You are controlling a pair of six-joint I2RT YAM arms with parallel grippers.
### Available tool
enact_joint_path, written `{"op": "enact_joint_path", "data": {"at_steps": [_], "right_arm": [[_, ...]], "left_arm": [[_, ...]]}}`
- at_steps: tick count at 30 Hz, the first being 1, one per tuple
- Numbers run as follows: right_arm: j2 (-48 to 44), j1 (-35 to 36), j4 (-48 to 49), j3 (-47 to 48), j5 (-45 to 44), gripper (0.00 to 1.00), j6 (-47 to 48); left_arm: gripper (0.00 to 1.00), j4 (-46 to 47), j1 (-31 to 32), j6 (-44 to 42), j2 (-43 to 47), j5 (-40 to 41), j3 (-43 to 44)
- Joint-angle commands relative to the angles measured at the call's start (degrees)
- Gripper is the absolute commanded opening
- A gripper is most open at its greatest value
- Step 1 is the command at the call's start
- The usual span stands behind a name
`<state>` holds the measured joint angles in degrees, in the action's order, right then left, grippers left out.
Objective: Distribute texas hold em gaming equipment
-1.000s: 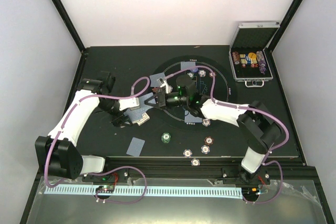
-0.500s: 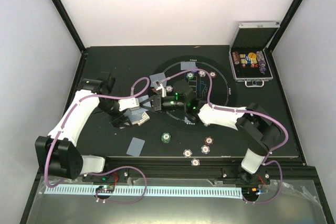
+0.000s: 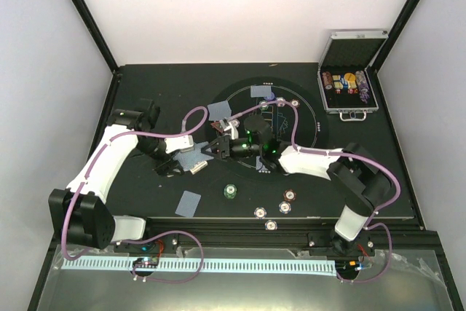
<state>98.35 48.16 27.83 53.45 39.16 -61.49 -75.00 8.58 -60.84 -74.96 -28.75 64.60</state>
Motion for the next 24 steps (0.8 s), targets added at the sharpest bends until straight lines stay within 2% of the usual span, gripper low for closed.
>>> {"op": "enact_joint_path", "data": {"at_steps": [1, 8, 17, 21, 24], "right_arm": [[-2.7, -1.1, -1.3, -0.1, 1.4, 0.26, 2.2], [-3.8, -1.0, -1.5, -1.2, 3.3, 0.27, 2.5], [-5.6, -1.0, -4.5, -2.7, 5.7, 0.34, 3.7], [-7.0, -1.0, -4.7, -4.2, 5.7, 0.33, 3.5], [-8.0, -1.0, -4.9, -4.7, 5.3, 0.27, 3.3]], "left_arm": [[0.02, 0.7, -0.1, 0.0, 1.2, -1.7, 1.9], [0.01, 1.2, -0.1, 0.1, 1.2, -1.3, 1.9], [0.02, 1.5, -0.1, 0.3, 1.2, -1.6, 2.1], [0.01, 1.6, -0.1, 0.3, 1.2, -1.5, 2.1], [0.02, 1.6, -0.1, 0.3, 1.2, -1.6, 2.0]]}}
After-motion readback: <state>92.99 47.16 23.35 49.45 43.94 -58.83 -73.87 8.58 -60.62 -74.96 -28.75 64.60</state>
